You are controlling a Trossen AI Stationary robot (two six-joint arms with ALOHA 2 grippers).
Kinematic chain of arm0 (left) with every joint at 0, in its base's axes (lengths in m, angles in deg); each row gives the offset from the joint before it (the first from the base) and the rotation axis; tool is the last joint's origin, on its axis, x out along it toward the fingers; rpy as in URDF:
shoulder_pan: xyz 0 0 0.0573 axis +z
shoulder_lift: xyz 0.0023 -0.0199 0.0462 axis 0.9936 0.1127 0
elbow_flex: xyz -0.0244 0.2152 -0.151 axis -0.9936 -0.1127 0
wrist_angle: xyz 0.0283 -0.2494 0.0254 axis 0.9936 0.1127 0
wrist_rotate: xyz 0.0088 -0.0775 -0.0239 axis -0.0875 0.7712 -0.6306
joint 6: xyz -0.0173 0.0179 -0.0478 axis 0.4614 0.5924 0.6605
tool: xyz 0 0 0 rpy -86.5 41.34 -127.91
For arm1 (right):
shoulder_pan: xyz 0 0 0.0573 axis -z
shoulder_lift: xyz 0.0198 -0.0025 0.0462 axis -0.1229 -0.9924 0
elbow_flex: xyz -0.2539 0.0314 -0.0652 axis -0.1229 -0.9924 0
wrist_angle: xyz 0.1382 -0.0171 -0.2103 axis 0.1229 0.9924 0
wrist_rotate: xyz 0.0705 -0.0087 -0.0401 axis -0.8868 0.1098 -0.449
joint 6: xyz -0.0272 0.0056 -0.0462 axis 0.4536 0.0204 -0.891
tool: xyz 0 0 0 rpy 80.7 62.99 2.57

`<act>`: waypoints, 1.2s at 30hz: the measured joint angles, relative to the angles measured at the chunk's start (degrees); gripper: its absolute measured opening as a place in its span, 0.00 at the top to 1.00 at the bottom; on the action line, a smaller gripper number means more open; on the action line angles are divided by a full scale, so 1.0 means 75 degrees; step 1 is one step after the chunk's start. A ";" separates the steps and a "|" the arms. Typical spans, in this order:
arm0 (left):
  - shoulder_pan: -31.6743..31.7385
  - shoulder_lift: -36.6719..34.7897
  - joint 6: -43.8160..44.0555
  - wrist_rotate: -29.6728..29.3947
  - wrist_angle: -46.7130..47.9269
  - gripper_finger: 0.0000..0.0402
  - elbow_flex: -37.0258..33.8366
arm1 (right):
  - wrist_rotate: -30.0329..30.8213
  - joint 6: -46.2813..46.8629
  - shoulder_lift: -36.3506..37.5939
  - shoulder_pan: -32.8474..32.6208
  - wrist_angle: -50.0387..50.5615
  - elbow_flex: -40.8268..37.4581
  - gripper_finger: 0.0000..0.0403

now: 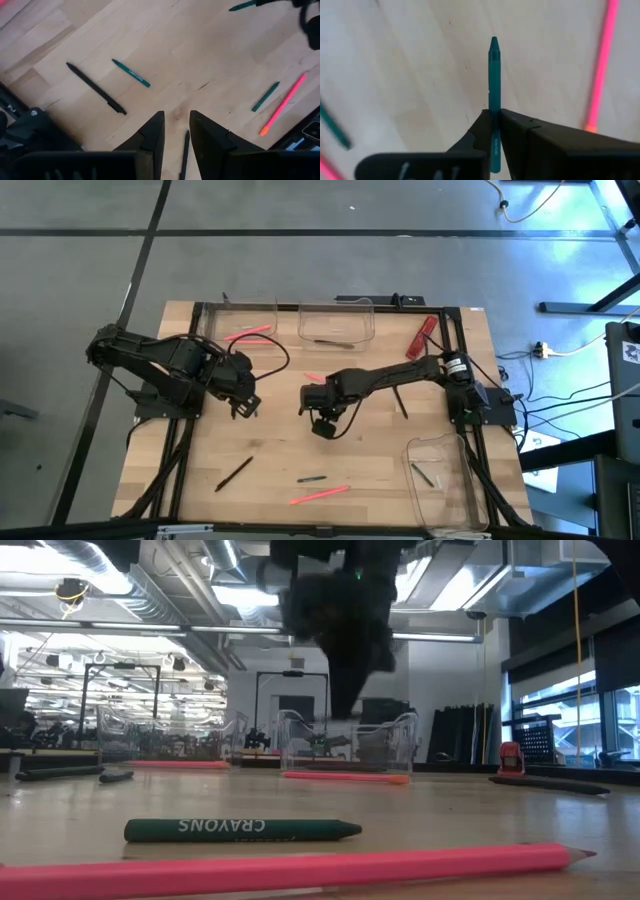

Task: Sort crayons/erasers/pens/pencils in bins
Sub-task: Put the green crayon into the bottom transparent bin

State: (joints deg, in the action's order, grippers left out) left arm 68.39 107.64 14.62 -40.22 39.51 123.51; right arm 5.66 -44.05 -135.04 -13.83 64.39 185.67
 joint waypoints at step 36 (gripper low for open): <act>-0.0405 0.0039 -0.6156 -0.1001 -0.4913 0.79 0.0006 | 0.0416 0.5588 0.3627 -0.2930 0.4342 0.0358 0.93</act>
State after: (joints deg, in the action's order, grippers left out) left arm 65.35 107.94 -31.55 -47.72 2.66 123.56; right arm 8.78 -2.13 -107.84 -35.80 96.96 188.35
